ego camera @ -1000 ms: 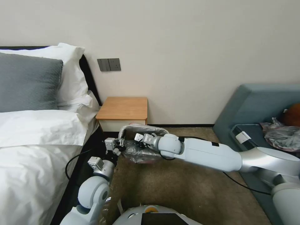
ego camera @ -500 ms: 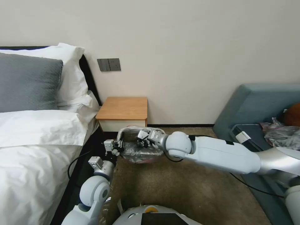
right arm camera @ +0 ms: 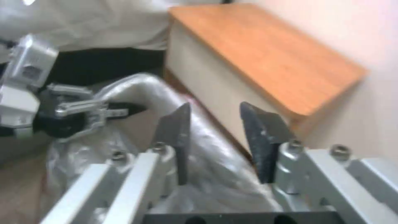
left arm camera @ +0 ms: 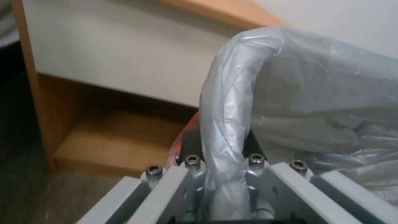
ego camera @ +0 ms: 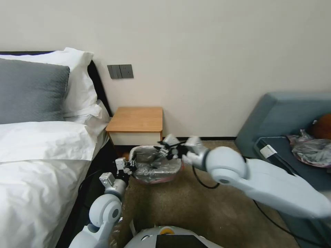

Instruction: Pick up the garbage bag from the table and place it over the trash can.

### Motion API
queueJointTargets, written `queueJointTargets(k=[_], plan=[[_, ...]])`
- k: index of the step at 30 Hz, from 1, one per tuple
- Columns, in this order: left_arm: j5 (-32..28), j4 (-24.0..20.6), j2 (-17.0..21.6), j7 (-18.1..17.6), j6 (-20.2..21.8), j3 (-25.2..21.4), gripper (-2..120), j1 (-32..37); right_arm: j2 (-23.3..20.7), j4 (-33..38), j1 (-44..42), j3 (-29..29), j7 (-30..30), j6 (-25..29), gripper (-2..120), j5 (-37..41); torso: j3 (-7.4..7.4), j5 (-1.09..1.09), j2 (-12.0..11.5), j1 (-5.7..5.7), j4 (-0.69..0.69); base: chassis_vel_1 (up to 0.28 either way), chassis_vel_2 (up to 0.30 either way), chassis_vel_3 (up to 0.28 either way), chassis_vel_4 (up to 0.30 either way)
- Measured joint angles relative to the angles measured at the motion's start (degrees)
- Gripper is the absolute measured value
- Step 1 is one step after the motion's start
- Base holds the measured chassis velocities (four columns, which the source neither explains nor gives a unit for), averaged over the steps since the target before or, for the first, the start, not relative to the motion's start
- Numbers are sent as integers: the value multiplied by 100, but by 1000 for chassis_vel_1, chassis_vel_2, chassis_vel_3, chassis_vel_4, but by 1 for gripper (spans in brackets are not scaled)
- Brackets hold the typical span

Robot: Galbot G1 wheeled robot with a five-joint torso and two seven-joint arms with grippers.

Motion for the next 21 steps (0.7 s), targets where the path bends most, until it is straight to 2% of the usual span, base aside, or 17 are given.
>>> queueJointTargets(k=[2, 3, 5, 6, 7, 8, 9, 10, 11, 13, 14, 15, 16, 17, 19, 20, 21], plan=[[-87, 44, 12, -71, 66, 41, 3, -7, -216, 88, -521, 298, 64, 292, 44, -359, 0, 0, 0, 0, 1, 0, 0, 0, 0], [-87, 44, 12, -71, 66, 41, 3, -7, -216, 88, -521, 298, 64, 292, 44, -359, 0, 0, 0, 0, 1, 0, 0, 0, 0], [-151, 58, -8, -134, 149, 64, 3, 69, -325, 103, -1184, 594, 336, 664, 54, -1006, 0, -1, 0, 0, -5, 0, 0, 0, 0], [-151, 58, -8, -134, 149, 64, 3, 69, -325, 103, -1184, 594, 336, 664, 54, -1006, 0, -1, 0, 0, -5, 0, 0, 0, 0], [-86, 12, -92, -149, 151, -1, 3, 271, -182, 9, -1404, 634, 543, 843, 59, -1361, 0, -3, 0, 0, -5, 0, 0, 0, 0], [-51, -20, -142, -165, 151, -44, 3, 392, -19, -41, -1588, 753, 611, 939, 65, -1603, 0, 3, 0, 0, 12, 0, 0, 0, 0], [-51, -20, -142, -165, 151, -44, 3, 392, -19, -41, -1588, 753, 611, 939, 65, -1603, 0, 3, 0, 0, 12, 0, 0, 0, 0], [-20, -27, -157, -190, 162, -68, 3, 444, 106, -47, -1888, 961, 678, 1032, 70, -1885, 0, 4, 0, 0, 11, 0, 0, 0, 0], [-7, -26, -159, -202, 167, -74, 3, 451, 210, -47, -2291, 1225, 708, 1118, 75, -2171, 0, -6, 0, 0, 11, 0, 0, 0, 0], [-32, -6, -144, -217, 190, -9, 3, 444, 459, -62, -3050, 1819, 601, 1190, 83, -2690, 0, 2, 0, 0, -1, 0, 0, 0, 0], [-32, -6, -144, -217, 190, -9, 3, 444, 459, -62, -3050, 1819, 601, 1190, 83, -2690, 0, 2, 0, 0, -1, 0, 0, 0, 0], [-36, 18, -121, -223, 201, 31, 3, 441, 579, -77, -3433, 2079, 534, 1219, 88, -2957, 0, 0, 0, 0, -5, 0, 0, 0, 0], [-36, 34, -96, -224, 211, 63, 3, 448, 701, -80, -3759, 2297, 492, 1281, 94, -3188, 0, -1, 0, 0, -4, 0, 0, 0, 0], [-36, 34, -96, -224, 211, 63, 3, 448, 701, -80, -3759, 2297, 492, 1281, 94, -3188, 0, -1, 0, 0, -4, 0, 0, 0, 0], [-35, 52, -36, -225, 223, 104, 3, 472, 1007, -81, -4346, 2712, 388, 1372, 99, -3611, 0, -1, 0, 0, 4, 0, 0, 0, 0], [-34, 60, 7, -225, 225, 123, 3, 488, 1205, -92, -4698, 2940, 278, 1473, 100, -3862, 0, -2, 0, 0, 4, 0, 0, 0, 0], [-34, 60, 7, -225, 225, 123, 3, 488, 1205, -92, -4698, 2940, 278, 1473, 100, -3862, 0, -2, 0, 0, 4, 0, 0, 0, 0]])
